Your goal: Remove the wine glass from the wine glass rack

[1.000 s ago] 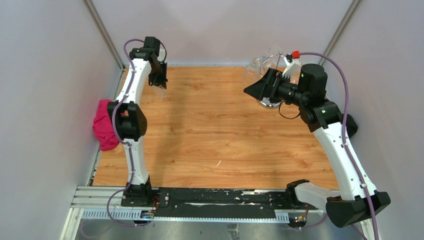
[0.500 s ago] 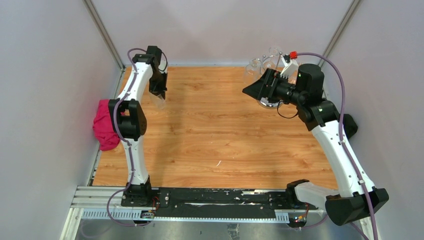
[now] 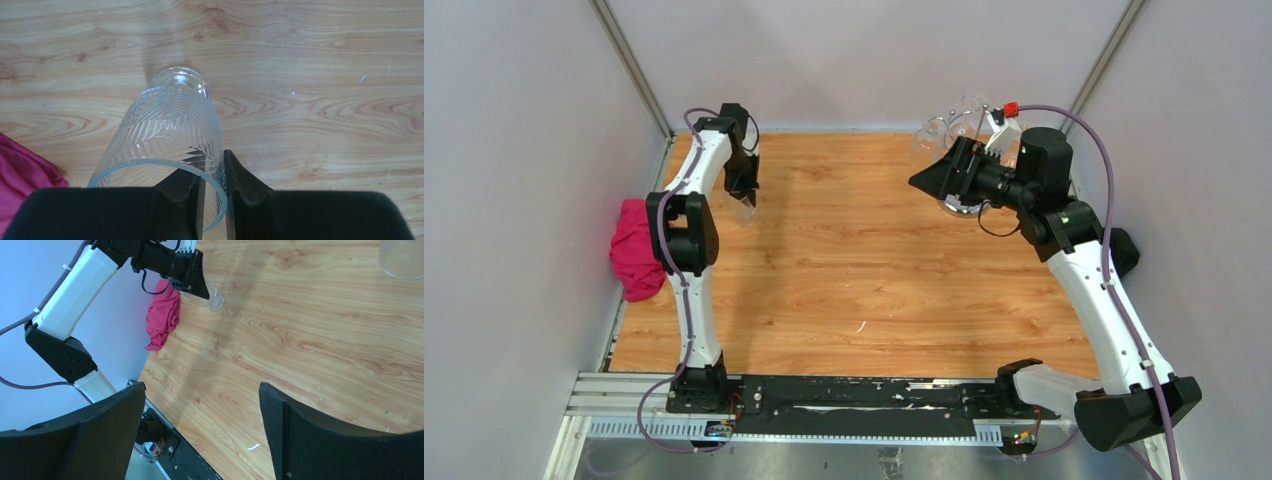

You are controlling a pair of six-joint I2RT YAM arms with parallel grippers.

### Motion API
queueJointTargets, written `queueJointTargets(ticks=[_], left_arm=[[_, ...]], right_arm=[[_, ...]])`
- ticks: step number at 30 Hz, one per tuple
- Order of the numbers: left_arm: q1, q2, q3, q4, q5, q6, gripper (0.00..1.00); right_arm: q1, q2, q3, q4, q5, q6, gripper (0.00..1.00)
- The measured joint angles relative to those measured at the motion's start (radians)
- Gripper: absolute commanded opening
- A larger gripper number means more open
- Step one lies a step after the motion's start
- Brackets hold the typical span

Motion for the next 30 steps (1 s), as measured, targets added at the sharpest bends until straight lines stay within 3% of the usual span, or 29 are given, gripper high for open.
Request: queueJointTargets(ticks=[16, 24, 30], left_arm=[[0.003, -0.024, -0.072, 0.071, 0.005, -0.01, 0.0], [0.003, -0.044, -0.108, 0.089, -0.019, -0.014, 0.4], [0.005, -0.059, -0.146, 0.085, -0.046, -0.025, 0.45]], right_arm=[[0.0, 0.007, -0.003, 0.009, -0.005, 0.0, 0.89], [0.0, 0.008, -0.011, 0.019, -0.015, 0.001, 0.89], [0.0, 0.008, -0.016, 0.023, -0.019, 0.001, 0.89]])
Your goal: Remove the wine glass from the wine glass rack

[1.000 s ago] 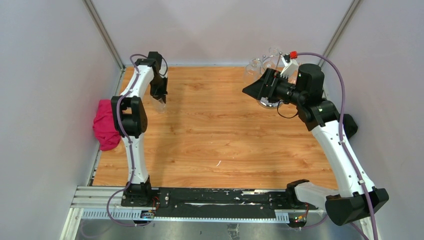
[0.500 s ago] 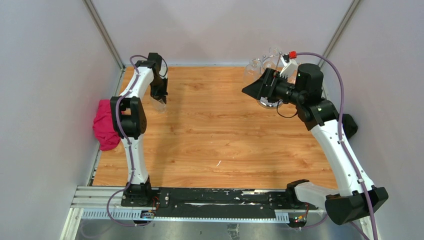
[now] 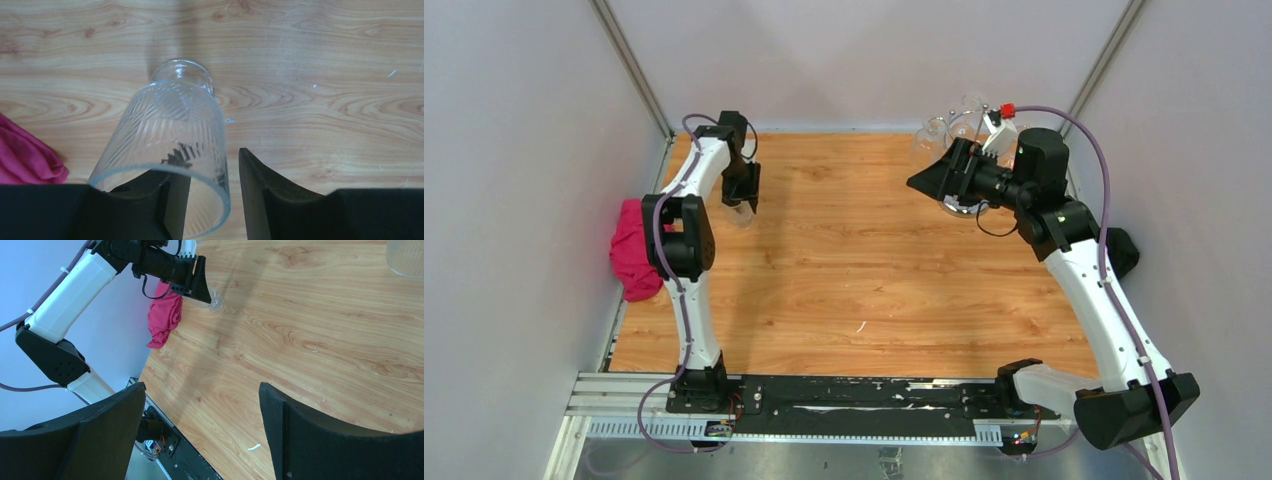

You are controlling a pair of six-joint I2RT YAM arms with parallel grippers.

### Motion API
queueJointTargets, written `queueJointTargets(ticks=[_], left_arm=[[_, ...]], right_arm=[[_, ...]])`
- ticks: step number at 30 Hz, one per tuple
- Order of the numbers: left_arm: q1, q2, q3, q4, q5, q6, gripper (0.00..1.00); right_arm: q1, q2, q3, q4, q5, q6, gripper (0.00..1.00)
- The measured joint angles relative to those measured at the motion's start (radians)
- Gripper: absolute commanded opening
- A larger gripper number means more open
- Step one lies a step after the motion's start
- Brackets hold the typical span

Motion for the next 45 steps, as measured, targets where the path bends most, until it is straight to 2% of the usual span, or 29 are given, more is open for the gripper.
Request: queueJointTargets(ticks=[17, 22, 28, 30, 32, 35, 38, 41, 45], left_arm=[[0.0, -0.185, 0.018, -0.009, -0.011, -0.02, 0.46], [-0.001, -0.274, 0.103, -0.013, 0.059, -0.055, 0.46], [-0.044, -0.468, 0.175, 0.093, 0.216, -0.115, 0.55], [-0.085, -0.565, 0.131, 0.212, 0.309, -0.161, 0.59], [-0.121, -0.669, 0.011, 0.401, 0.415, -0.244, 0.64], [-0.161, -0.814, -0.257, 0.859, 0.601, -0.478, 0.65], [-0.203, -0.829, -0.352, 1.133, 0.702, -0.623, 0.67], [-0.269, -0.807, -0.399, 1.267, 0.743, -0.673, 0.69], [-0.329, -0.805, -0.456, 1.338, 0.76, -0.689, 0.71]], right_arm=[[-0.001, 0.0, -0.025, 0.006, 0.0, 0.004, 0.89], [-0.006, 0.0, -0.031, 0.006, 0.002, 0.003, 0.89], [-0.021, 0.017, -0.034, 0.007, 0.004, 0.003, 0.88], [-0.035, 0.026, -0.035, 0.007, 0.012, 0.003, 0.88], [-0.053, 0.03, -0.036, 0.008, 0.016, 0.004, 0.87], [-0.114, 0.037, -0.035, 0.016, 0.009, 0.008, 0.87], [-0.2, 0.044, -0.035, 0.026, -0.009, 0.016, 0.87], [-0.308, 0.052, -0.035, 0.034, -0.031, 0.028, 0.87], [-0.417, 0.06, -0.035, 0.047, -0.056, 0.045, 0.87]])
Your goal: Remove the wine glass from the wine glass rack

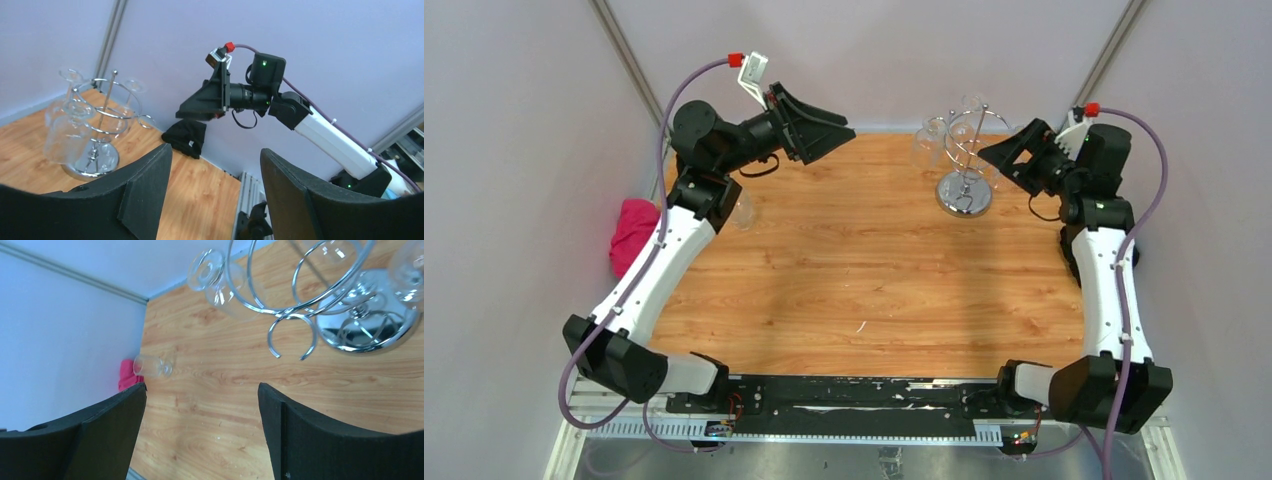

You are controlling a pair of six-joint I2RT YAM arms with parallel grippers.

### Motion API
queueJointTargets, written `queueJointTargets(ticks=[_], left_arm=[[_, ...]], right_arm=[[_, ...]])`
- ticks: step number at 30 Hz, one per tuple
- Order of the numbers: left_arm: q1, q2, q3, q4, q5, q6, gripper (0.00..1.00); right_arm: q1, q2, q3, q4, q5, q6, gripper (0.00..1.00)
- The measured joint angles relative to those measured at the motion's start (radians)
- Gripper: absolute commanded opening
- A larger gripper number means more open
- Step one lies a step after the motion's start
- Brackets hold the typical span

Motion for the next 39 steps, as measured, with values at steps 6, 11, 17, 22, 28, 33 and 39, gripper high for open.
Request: queueJointTargets(ticks=[6, 11, 17, 22, 28, 33, 39], left_arm=[[-0.011, 0.005, -0.06, 0.063, -0.011, -0.023, 0.72], [-0.012, 0.055, -0.063, 0.083, -0.018, -0.043, 0.71], [-0.012, 0.089, -0.08, 0.082, -0.035, -0.053, 0.71], [-0.012, 0.109, -0.08, 0.094, -0.04, -0.059, 0.71], [-0.012, 0.148, -0.084, 0.093, -0.05, -0.067, 0.71], [-0.017, 0.2, -0.039, 0.097, -0.062, -0.079, 0.74], [-0.045, 0.406, 0.128, 0.108, -0.064, -0.119, 0.69]], right_arm=[[-0.113, 0.026, -0.023, 0.079, -0.055, 0.051, 0.85], [-0.153, 0.085, -0.057, 0.138, -0.093, 0.089, 0.85], [-0.245, 0.124, -0.09, 0.201, -0.127, 0.138, 0.84], [-0.262, 0.16, -0.095, 0.259, -0.138, 0.17, 0.83], [-0.278, 0.25, -0.095, 0.335, -0.167, 0.219, 0.81], [-0.279, 0.284, -0.095, 0.358, -0.202, 0.247, 0.82], [-0.279, 0.252, -0.107, 0.379, -0.225, 0.25, 0.82]])
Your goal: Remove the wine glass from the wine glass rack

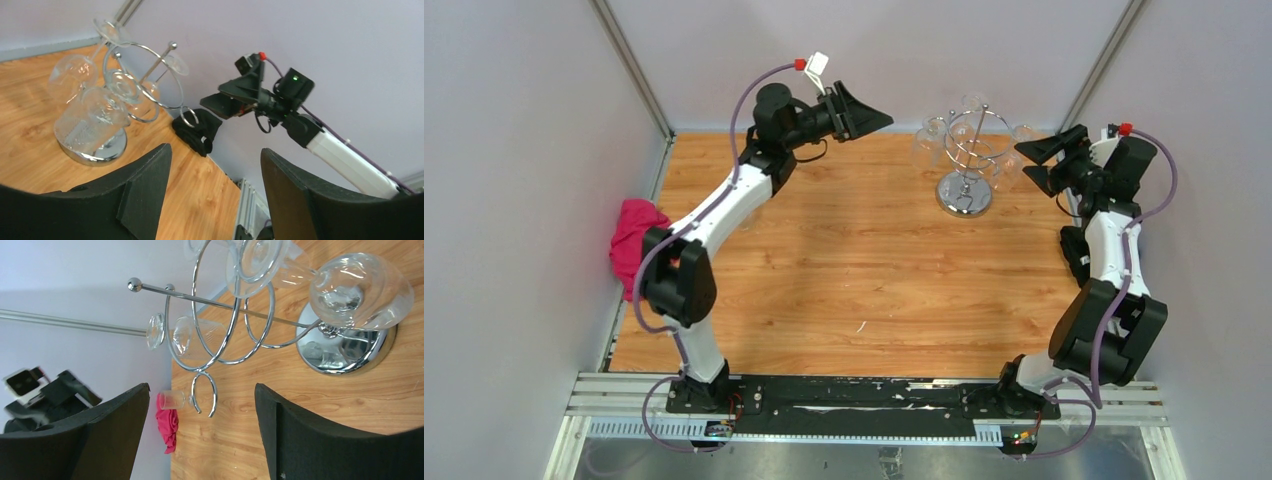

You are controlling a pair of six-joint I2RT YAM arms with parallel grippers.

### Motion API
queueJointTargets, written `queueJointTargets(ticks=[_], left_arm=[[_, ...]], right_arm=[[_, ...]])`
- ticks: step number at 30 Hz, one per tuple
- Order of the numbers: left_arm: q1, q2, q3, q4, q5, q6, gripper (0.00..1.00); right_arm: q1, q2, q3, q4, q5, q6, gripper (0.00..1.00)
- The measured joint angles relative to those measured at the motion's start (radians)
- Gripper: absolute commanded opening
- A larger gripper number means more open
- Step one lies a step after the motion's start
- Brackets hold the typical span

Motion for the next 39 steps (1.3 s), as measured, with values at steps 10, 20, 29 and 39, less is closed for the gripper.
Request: queueJointTargets(ticks=[10, 20, 29, 39], left_arm=[[-0.03, 0.304, 0.218, -0.012, -0.015, -0.091, 0.69], [-0.084, 0.473, 0.401, -0.012, -0.041, -0.15, 0.67], [-0.097, 0.518, 0.485, -0.108, -0.074, -0.117, 0.66], [-0.097, 0.571, 0.58, -0.154, -0.092, -0.094, 0.62]], right_arm=[[0.0, -0.081, -0.024, 0.0, -0.02, 0.019, 0.83], [0.0, -0.174, -0.025, 0.024, -0.038, 0.058, 0.83], [0.0, -0.177, -0.026, 0.03, -0.045, 0.079, 0.83], [-0.006, -0.176, -0.038, 0.062, -0.06, 0.109, 0.83]])
